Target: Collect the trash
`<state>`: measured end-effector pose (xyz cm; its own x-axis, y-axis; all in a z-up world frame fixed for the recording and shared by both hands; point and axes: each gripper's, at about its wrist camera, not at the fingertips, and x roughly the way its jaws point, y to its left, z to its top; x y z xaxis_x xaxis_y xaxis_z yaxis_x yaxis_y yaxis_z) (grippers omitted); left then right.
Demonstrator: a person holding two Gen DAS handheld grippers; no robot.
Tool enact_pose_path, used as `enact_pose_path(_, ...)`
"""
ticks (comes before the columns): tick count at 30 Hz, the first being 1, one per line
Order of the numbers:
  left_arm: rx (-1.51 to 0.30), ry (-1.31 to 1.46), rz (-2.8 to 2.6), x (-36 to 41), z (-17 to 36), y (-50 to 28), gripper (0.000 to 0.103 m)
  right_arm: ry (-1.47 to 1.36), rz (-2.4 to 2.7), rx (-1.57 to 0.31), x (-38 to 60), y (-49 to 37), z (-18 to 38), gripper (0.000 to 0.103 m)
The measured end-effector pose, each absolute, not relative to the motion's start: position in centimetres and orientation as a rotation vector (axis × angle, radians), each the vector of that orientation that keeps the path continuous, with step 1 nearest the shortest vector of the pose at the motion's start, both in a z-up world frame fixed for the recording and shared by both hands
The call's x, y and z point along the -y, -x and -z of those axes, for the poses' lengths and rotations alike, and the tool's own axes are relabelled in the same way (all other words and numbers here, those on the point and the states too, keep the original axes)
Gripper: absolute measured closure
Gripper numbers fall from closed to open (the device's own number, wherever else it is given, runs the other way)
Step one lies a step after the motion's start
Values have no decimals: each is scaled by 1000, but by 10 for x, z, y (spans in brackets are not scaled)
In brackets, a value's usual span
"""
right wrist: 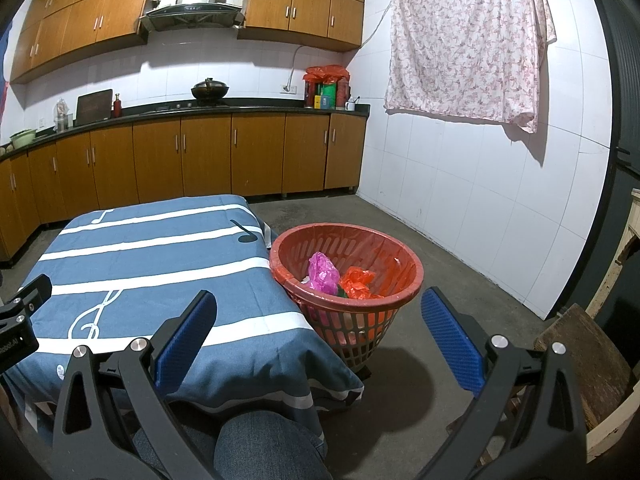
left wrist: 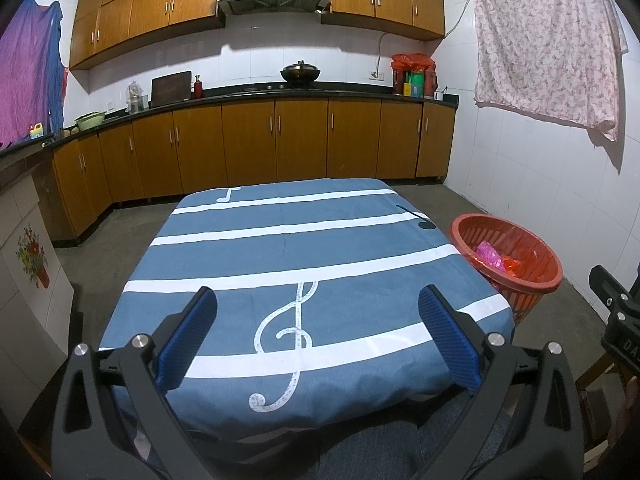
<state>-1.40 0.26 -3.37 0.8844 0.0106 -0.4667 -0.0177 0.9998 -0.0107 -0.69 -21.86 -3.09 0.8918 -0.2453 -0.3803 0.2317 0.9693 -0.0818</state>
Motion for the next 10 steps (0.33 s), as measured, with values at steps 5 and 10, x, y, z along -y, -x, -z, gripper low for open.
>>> enact_pose_path(5, -489, 16, -13, -3, 33, 13, 4, 34, 248, -399, 218, 7, 32, 2)
enact_pose_path(10, -496, 19, -7, -7, 32, 10, 4, 33, 248, -400, 218, 8, 33, 2)
